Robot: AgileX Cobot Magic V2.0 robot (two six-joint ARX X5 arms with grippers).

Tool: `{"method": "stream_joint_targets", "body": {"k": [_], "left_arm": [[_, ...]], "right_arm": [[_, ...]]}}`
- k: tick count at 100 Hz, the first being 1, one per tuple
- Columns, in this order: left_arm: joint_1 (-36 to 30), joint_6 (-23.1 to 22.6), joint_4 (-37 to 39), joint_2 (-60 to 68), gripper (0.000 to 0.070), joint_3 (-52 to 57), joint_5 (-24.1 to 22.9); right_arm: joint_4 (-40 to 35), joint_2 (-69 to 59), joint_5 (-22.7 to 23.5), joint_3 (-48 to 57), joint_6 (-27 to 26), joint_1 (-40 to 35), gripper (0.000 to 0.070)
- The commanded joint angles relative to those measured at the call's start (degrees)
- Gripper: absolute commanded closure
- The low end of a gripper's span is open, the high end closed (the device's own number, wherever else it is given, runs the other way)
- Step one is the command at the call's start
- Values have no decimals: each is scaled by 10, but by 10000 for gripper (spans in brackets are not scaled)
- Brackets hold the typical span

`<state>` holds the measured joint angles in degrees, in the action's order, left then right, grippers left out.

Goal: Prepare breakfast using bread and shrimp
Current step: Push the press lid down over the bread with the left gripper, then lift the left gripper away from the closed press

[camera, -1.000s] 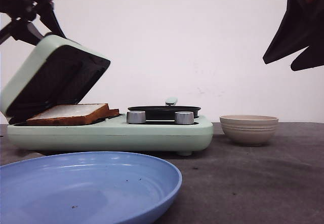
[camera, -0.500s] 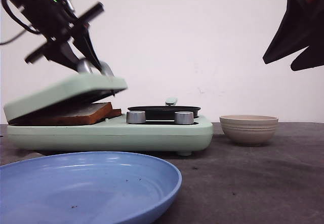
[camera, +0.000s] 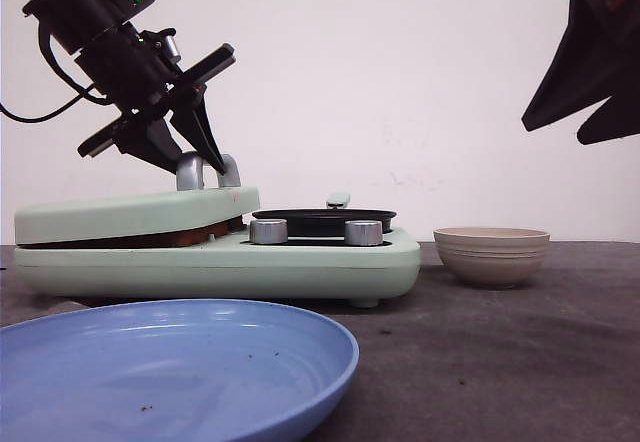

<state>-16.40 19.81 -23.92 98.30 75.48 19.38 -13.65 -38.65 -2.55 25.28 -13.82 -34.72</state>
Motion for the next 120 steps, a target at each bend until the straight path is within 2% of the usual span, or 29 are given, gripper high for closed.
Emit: {"method": "stream_joint_targets", "body": {"k": [1,6,10,20,44,65,79,104,114,120], "left_arm": [[6,3,-26,23,489,-5,-22],[8,5,-30,22,366,-3,-22],[9,4,-35,22,295,0,-22],[12,3,-38,16,218,2,-16],[19,0,-36,-22,218,17,-11],[31,-19,-37,-83,220,45,-11],[41,-49,-29,-142,225,49,-12],[53,-131,-7,-248,227,49,-12],[58,-144,9,-283,230,49,-12],[63,-150,8,-302,230,49,-12]], "right_arm": [[2,-2,1,5,-8,-3,365],[3,-2,1,5,-8,-3,365],[3,-2,1,5,-8,-3,365],[3,-2,1,5,-8,-3,365],[3,-2,1,5,-8,-3,365],[3,-2,5,5,-8,-3,365],[3,-2,19,5,-7,-3,365],[1,-2,27,5,-7,-3,365],[1,-2,27,6,-14,-3,365],[1,-2,27,7,-37,-3,365]]}}
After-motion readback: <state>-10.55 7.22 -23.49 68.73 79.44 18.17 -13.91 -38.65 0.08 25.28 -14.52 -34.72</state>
